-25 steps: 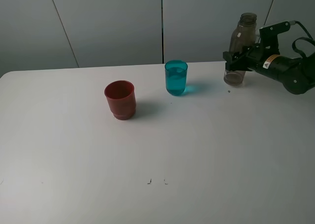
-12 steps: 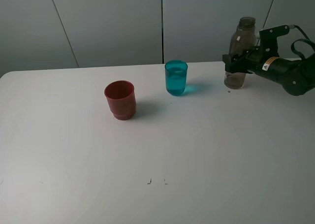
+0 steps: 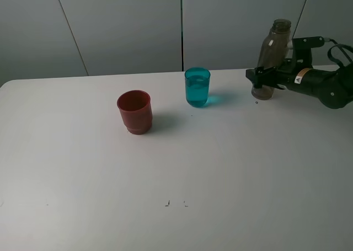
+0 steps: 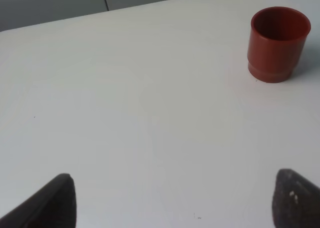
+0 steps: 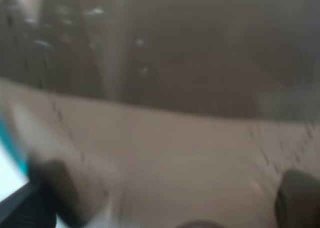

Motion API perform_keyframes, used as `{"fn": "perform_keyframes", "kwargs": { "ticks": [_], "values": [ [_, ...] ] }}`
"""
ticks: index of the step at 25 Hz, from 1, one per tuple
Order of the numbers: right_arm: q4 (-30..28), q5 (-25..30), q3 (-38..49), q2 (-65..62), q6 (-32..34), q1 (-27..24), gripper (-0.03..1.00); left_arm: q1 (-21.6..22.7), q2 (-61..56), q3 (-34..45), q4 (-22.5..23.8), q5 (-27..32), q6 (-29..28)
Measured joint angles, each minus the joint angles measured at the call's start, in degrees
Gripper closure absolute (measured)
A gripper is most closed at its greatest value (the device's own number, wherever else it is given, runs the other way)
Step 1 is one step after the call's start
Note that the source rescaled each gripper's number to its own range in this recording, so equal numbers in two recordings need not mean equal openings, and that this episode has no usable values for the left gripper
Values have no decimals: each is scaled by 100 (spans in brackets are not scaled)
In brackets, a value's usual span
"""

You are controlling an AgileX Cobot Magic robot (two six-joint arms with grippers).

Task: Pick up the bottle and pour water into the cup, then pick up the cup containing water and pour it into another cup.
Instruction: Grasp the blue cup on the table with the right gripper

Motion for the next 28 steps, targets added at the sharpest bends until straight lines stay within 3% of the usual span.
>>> {"fn": "perform_keyframes", "kwargs": {
  "ticks": [6, 13, 16, 21, 28],
  "values": [
    [2, 437, 500, -572, 0, 0, -3, 0, 0, 0, 0, 0, -12],
    [-29, 502, 1456, -1339, 0, 0, -3, 0, 0, 0, 0, 0, -2],
    [-501, 490, 1924, -1658, 0, 0, -3, 0, 0, 0, 0, 0, -2],
    [-1866, 305, 2316, -1770, 11, 264, -3, 0, 0, 0, 0, 0, -2],
    [-1665, 31, 2264, -1486, -436, 859, -3, 0, 0, 0, 0, 0, -2]
  ]
}}
